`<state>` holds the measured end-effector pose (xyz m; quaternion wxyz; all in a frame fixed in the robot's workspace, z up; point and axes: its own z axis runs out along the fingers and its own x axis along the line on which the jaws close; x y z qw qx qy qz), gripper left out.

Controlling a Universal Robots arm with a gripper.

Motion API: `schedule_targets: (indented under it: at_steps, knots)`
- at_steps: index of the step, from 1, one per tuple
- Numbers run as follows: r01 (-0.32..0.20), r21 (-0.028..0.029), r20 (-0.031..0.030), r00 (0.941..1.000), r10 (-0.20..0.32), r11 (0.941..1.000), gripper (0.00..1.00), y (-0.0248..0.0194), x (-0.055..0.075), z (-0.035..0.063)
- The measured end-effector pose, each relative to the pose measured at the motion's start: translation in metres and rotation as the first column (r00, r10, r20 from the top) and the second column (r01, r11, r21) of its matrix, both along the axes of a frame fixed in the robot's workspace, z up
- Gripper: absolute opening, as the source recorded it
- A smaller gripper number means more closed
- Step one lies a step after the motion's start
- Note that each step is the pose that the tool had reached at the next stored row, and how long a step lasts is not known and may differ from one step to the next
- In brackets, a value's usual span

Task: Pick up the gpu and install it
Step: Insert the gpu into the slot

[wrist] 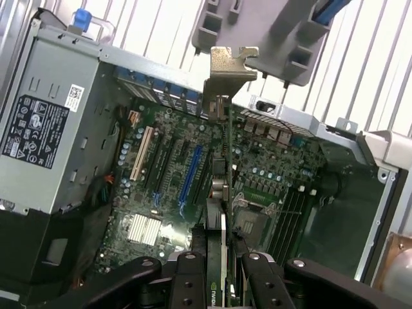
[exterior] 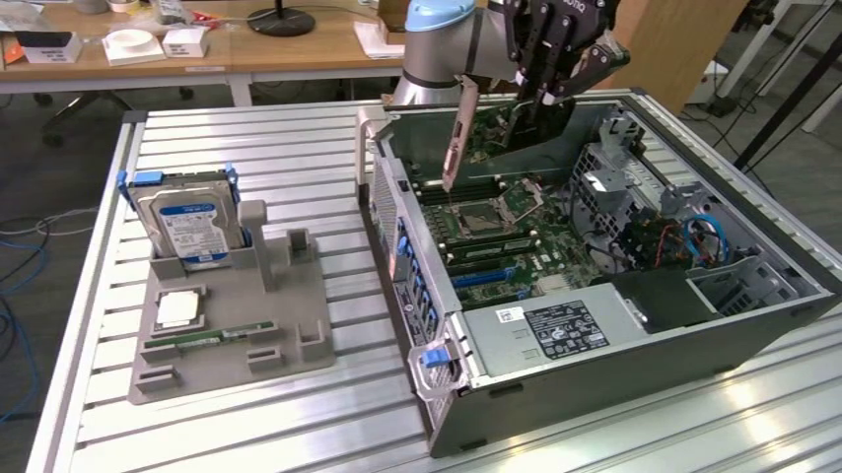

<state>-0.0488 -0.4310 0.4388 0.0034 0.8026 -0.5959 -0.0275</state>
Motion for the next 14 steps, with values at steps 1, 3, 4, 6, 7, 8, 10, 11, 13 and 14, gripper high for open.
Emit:
schedule_targets:
  at_steps: [1, 3, 4, 6, 7, 8, 10, 11, 13, 14]
  knots:
    - [0.001, 0.0001, 0.0001, 1.0, -0.001, 1.0, 0.26, 0.0001, 0.0, -0.0003]
    - [0.035, -0.0002, 0.0, 0.9994, -0.035, 0.9994, 0.26, 0.0, 0.0, -0.001]
    - [0.053, -0.0001, 0.0001, 0.9986, -0.053, 0.9986, 0.26, 0.0, 0.0, -0.0014]
    - [0.089, 0.0001, 0.0001, 0.996, -0.089, 0.996, 0.26, 0.0, 0.0, -0.0024]
    - [0.107, 0.0001, 0.0002, 0.9943, -0.107, 0.9943, 0.26, 0.0, 0.0, -0.003]
    - [0.119, 0.0, 0.0002, 0.9928, -0.119, 0.9928, 0.26, 0.0, 0.0, -0.0036]
    - [0.133, 0.0001, 0.0006, 0.9911, -0.133, 0.9911, 0.26, 0.0, 0.0008, -0.0055]
    - [0.139, 0.0002, 0.0009, 0.9904, -0.139, 0.9904, 0.26, 0.0, 0.0016, -0.0067]
    - [0.148, 0.0002, 0.0011, 0.989, -0.148, 0.989, 0.26, 0.0, 0.0036, -0.009]
    - [0.152, 0.0002, 0.0012, 0.9884, -0.152, 0.9884, 0.26, 0.0, 0.0046, -0.0101]
